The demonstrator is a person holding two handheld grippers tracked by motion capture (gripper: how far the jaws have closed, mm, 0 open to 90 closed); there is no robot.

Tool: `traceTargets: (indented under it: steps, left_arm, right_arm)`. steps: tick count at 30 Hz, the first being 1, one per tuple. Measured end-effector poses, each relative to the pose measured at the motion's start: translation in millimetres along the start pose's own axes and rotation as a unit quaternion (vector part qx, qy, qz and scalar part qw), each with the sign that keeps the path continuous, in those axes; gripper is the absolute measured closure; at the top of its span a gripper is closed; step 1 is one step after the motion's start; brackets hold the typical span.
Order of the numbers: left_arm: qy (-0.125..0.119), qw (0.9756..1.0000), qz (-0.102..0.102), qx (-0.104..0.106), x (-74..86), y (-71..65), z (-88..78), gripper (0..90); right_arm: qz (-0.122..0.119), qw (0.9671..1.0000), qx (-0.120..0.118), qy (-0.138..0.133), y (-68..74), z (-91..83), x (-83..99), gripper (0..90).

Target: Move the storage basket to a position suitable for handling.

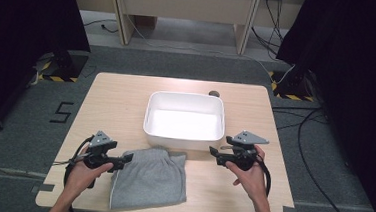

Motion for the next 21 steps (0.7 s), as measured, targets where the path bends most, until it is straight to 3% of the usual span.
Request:
traceTargets:
  steps: [14, 21]
  left_arm:
    - [-0.006, 0.9999, -0.008, -0.001, 13.4, 1.0, -11.4, 18.2]
    - [-0.005, 0.9999, -0.011, -0.007, 24.2, 2.2, -19.3, 17.8]
  right_arm:
    - [0.001, 1.0, -0.007, -0.001, 7.4, -1.9, 18.5, 22.7]
    - [-0.002, 0.9997, -0.021, 0.013, 13.8, 8.7, 25.9, 22.3]
Point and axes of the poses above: each handheld gripper's, and its own axes: z roughly forward along the jaws, x roughly out of its underside, y roughly to its left, the point moved 3 cm from there along z, roughly forward along the jaws, and after that the axes turned 15 degrees about -x, right-handed, at the moved point
